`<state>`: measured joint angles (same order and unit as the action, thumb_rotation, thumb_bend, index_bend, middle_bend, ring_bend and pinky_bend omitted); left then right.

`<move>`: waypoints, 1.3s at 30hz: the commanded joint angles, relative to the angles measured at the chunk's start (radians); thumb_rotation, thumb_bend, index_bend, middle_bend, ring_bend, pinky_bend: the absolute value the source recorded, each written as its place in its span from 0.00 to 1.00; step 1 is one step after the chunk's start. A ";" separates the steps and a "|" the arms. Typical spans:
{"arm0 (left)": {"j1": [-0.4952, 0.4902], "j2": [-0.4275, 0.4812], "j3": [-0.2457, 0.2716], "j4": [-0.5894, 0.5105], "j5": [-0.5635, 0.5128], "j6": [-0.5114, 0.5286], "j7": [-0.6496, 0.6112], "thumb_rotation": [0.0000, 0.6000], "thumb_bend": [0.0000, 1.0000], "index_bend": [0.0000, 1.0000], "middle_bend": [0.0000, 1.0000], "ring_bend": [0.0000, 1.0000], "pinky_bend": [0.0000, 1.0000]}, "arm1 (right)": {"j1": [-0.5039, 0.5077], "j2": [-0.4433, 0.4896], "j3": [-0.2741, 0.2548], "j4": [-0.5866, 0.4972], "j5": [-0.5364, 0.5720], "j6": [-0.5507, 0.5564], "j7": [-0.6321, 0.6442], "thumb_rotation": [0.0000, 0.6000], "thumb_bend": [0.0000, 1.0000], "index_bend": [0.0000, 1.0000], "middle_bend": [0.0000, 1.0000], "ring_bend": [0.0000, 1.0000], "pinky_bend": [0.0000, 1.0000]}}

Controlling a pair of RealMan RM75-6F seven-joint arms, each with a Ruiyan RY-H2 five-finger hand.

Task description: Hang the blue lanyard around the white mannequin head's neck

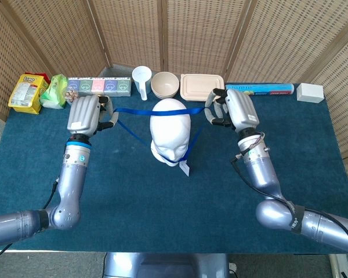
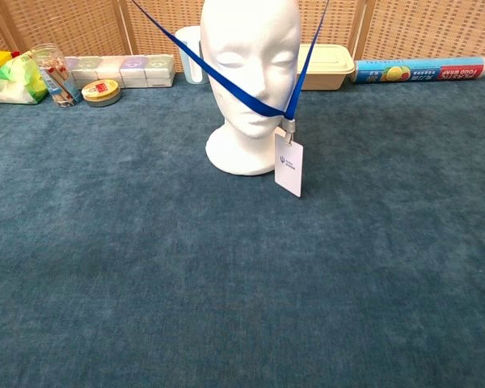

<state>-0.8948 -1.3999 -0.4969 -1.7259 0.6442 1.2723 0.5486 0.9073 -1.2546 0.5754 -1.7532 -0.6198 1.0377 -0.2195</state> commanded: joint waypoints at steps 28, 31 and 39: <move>-0.083 -0.107 -0.003 0.147 -0.035 -0.005 -0.008 0.93 0.40 0.69 1.00 1.00 1.00 | 0.175 -0.083 -0.033 0.262 0.070 -0.098 -0.032 1.00 0.48 0.64 0.85 1.00 1.00; -0.081 -0.108 0.000 0.148 -0.034 -0.004 -0.008 0.93 0.40 0.69 1.00 1.00 1.00 | 0.193 -0.091 -0.034 0.284 0.075 -0.109 -0.037 1.00 0.48 0.64 0.85 1.00 1.00; -0.065 -0.101 0.015 0.145 -0.011 -0.010 -0.029 0.92 0.35 0.69 1.00 1.00 1.00 | 0.211 -0.094 -0.050 0.308 0.089 -0.124 -0.050 1.00 0.47 0.62 0.80 0.96 0.99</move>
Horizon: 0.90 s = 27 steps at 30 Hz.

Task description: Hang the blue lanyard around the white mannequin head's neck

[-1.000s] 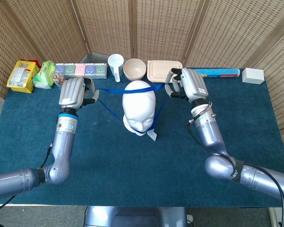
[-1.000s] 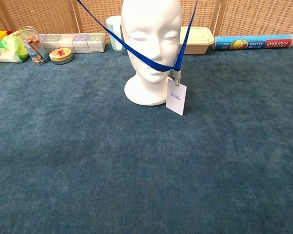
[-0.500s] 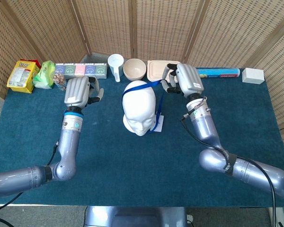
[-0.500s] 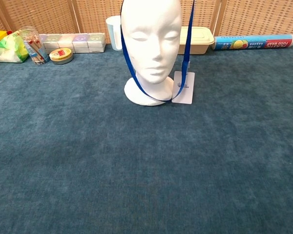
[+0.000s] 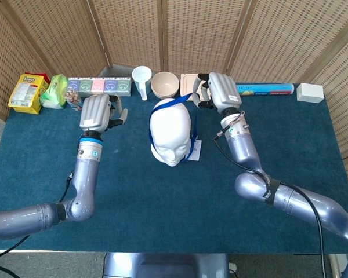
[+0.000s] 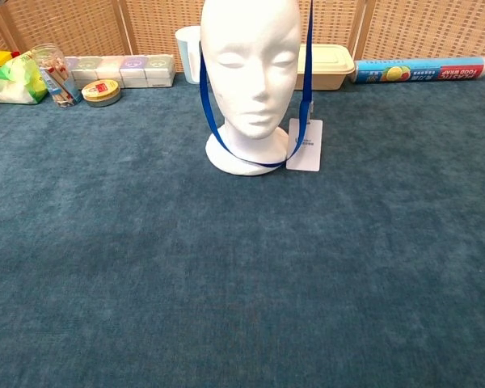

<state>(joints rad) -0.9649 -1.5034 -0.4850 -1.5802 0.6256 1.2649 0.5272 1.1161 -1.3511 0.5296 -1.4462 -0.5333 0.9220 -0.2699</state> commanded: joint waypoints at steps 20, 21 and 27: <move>0.054 0.046 0.034 -0.042 0.064 -0.019 -0.058 0.87 0.26 0.49 0.66 0.52 0.52 | -0.033 0.066 0.001 -0.045 -0.007 -0.093 0.130 0.82 0.45 0.28 0.37 0.40 0.43; 0.058 0.050 0.036 -0.049 0.066 -0.019 -0.061 0.88 0.26 0.49 0.66 0.52 0.52 | -0.041 0.069 0.005 -0.052 -0.013 -0.083 0.143 0.82 0.46 0.28 0.37 0.40 0.43; 0.089 0.090 0.056 -0.098 0.083 -0.011 -0.062 0.87 0.26 0.49 0.66 0.52 0.52 | -0.098 0.094 0.019 -0.112 -0.065 -0.046 0.225 0.83 0.45 0.29 0.38 0.41 0.44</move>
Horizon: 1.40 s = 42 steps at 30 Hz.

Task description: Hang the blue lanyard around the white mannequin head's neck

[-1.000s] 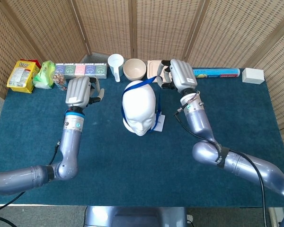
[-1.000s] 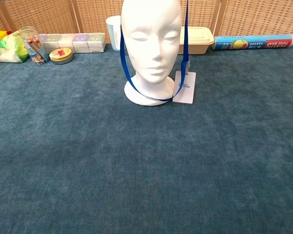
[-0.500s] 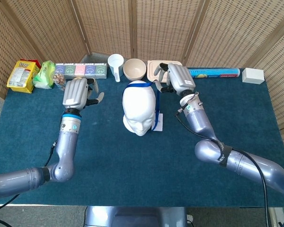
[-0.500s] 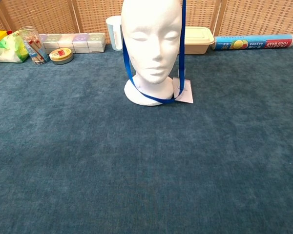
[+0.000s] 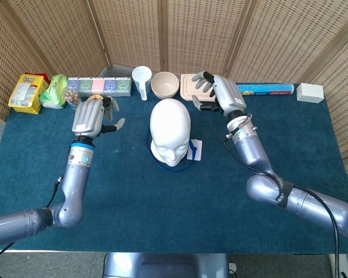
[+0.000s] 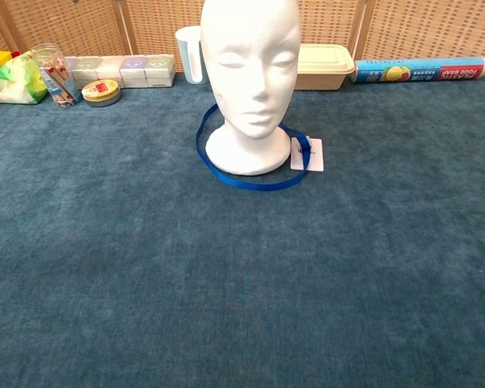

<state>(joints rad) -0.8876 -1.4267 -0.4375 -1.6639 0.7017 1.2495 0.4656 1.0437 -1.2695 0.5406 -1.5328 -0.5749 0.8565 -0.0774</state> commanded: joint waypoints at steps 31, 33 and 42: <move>0.477 0.336 0.362 -0.248 0.401 0.197 -0.192 0.88 0.26 0.49 0.66 0.50 0.40 | -0.550 0.170 -0.272 -0.368 -0.485 0.389 0.197 0.83 0.44 0.40 0.44 0.45 0.47; 0.497 0.343 0.374 -0.244 0.420 0.206 -0.199 0.87 0.26 0.49 0.66 0.50 0.39 | -0.571 0.169 -0.288 -0.362 -0.506 0.408 0.191 0.82 0.44 0.40 0.44 0.45 0.47; 0.600 0.334 0.426 -0.206 0.489 0.257 -0.230 0.87 0.26 0.49 0.65 0.47 0.36 | -0.662 0.161 -0.374 -0.328 -0.585 0.481 0.107 0.82 0.44 0.41 0.45 0.45 0.45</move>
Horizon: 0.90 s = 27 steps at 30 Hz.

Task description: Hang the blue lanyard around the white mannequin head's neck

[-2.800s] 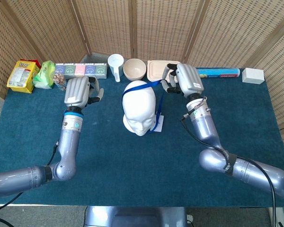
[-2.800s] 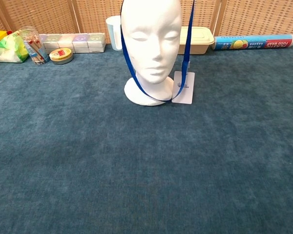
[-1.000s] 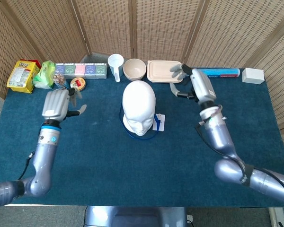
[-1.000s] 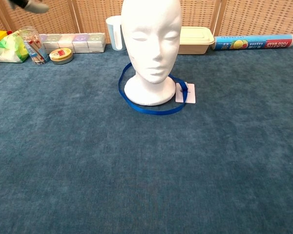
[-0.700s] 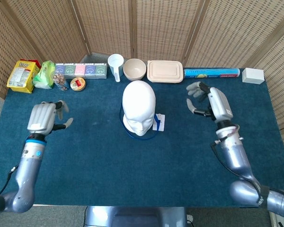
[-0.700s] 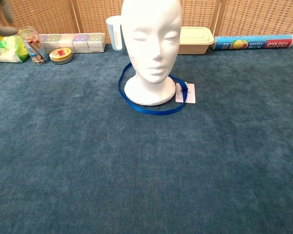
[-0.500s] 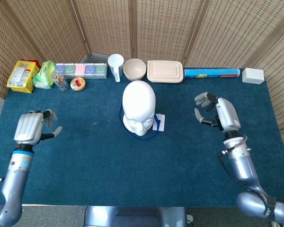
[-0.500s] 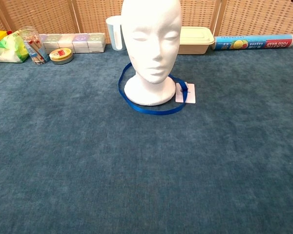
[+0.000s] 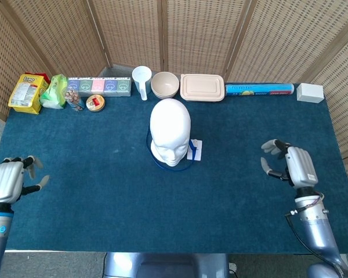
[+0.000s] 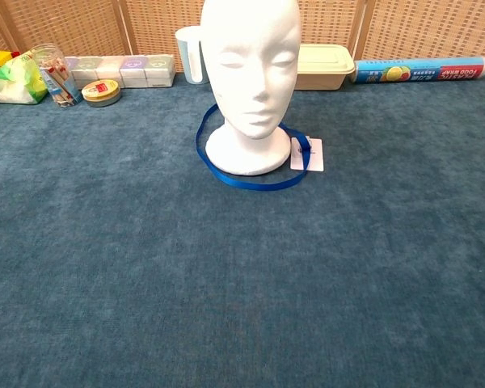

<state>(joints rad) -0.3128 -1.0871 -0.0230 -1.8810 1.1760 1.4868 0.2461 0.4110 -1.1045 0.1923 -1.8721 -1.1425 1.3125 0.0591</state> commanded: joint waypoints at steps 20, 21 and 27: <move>0.157 -0.025 0.023 0.032 0.097 0.099 -0.008 0.87 0.23 0.49 0.61 0.42 0.26 | -0.180 -0.009 -0.083 0.043 -0.052 0.137 -0.115 0.82 0.44 0.43 0.47 0.45 0.41; 0.159 -0.025 0.023 0.029 0.099 0.100 -0.007 0.87 0.23 0.49 0.61 0.42 0.26 | -0.184 -0.009 -0.083 0.043 -0.052 0.141 -0.119 0.83 0.44 0.43 0.47 0.45 0.41; 0.174 -0.019 0.019 0.009 0.117 0.097 0.003 0.87 0.23 0.49 0.60 0.42 0.25 | -0.218 0.005 -0.087 0.035 -0.069 0.167 -0.126 0.82 0.44 0.43 0.47 0.45 0.40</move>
<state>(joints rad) -0.1392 -1.1069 -0.0032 -1.8710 1.2921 1.5850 0.2489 0.1961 -1.1025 0.1056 -1.8360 -1.2087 1.4773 -0.0654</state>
